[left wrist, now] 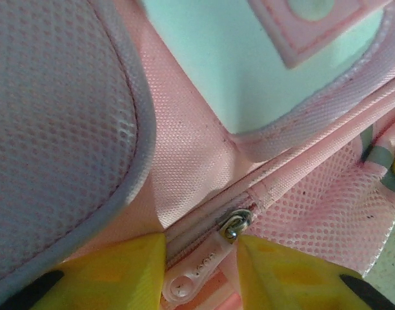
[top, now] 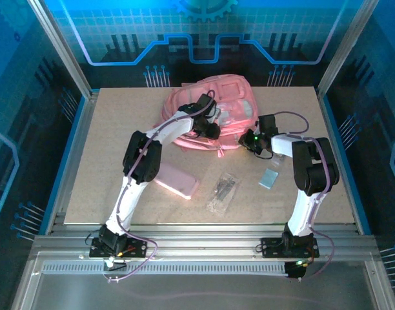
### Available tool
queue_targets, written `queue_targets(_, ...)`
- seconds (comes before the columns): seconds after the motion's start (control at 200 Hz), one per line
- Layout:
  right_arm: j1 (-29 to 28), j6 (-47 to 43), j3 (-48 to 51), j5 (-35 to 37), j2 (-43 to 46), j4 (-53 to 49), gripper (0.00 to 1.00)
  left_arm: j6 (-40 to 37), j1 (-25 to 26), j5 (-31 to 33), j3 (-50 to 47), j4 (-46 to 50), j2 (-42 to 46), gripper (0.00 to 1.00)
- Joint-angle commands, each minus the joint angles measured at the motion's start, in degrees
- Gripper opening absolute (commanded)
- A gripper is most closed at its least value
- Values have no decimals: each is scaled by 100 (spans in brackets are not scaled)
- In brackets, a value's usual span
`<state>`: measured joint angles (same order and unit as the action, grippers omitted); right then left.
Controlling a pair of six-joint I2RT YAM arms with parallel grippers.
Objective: Pack the student bag
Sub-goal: Unzip the student bag at the top-center of the table.
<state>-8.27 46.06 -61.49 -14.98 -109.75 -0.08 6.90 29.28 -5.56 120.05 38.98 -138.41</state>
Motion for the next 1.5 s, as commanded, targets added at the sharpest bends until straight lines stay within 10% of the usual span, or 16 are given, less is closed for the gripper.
queue_targets(0.0,-7,-39,-59,-69,-99,23,16,-214,75,154,182,195,-412,32)
queue_targets(0.265,-1,-16,-135,-47,-127,-5,17,-356,233,419,-183,584,-407,37)
queue_targets(0.53,-4,1,-130,0,-90,-19,17,-281,263,637,-252,619,-496,0)
queue_targets(0.87,20,158,-79,445,-46,-83,0,57,169,711,-3,773,159,0)
queue_targets(1.496,432,182,-97,731,190,-261,0,-86,-966,1462,-1396,798,1196,0)
